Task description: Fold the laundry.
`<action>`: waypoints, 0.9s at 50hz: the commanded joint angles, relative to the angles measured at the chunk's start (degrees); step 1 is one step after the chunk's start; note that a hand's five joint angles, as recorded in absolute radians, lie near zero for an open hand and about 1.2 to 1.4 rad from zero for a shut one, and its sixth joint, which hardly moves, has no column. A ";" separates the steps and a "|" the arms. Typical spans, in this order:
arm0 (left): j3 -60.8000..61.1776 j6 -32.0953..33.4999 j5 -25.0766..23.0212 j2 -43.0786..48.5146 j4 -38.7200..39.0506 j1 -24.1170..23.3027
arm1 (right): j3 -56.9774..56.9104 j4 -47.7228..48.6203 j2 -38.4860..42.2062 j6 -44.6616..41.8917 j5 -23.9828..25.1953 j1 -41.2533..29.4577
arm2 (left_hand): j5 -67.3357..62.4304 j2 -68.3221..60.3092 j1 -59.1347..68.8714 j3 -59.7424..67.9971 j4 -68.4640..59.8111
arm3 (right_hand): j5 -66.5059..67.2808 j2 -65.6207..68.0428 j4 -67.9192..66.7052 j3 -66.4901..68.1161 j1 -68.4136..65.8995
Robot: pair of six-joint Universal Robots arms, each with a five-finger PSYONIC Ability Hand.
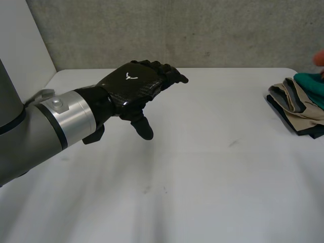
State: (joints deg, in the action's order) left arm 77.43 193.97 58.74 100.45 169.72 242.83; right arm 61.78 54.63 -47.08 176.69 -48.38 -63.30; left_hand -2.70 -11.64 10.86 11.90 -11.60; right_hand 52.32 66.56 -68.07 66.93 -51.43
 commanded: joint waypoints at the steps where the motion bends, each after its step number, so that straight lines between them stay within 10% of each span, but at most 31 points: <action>1: 0.09 0.00 -0.03 0.00 -0.01 0.10 | -7.72 -0.49 0.58 0.06 -6.19 -4.46 | 2.31 1.25 -0.48 -1.52 1.22 | 17.68 13.44 -11.93 13.07 -28.57; 19: 0.70 0.00 -0.03 -0.08 -0.01 0.19 | -15.91 -1.81 7.61 -0.64 -9.19 -11.50 | 2.31 1.25 -0.48 -1.52 1.22 | 17.68 13.44 -11.93 13.07 -28.57; 45: 0.88 0.00 -0.03 -0.08 -0.01 -0.43 | 8.62 4.17 0.05 -1.88 4.87 -0.34 | 2.31 1.25 -0.48 -1.52 1.22 | 17.68 13.44 -11.93 13.07 -28.57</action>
State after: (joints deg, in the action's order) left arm 78.23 193.98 58.71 100.41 169.72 242.57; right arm 69.62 59.47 -45.26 174.52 -46.30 -65.07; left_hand -2.69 -11.64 10.86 11.90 -11.60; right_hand 52.32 66.57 -68.08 66.93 -51.43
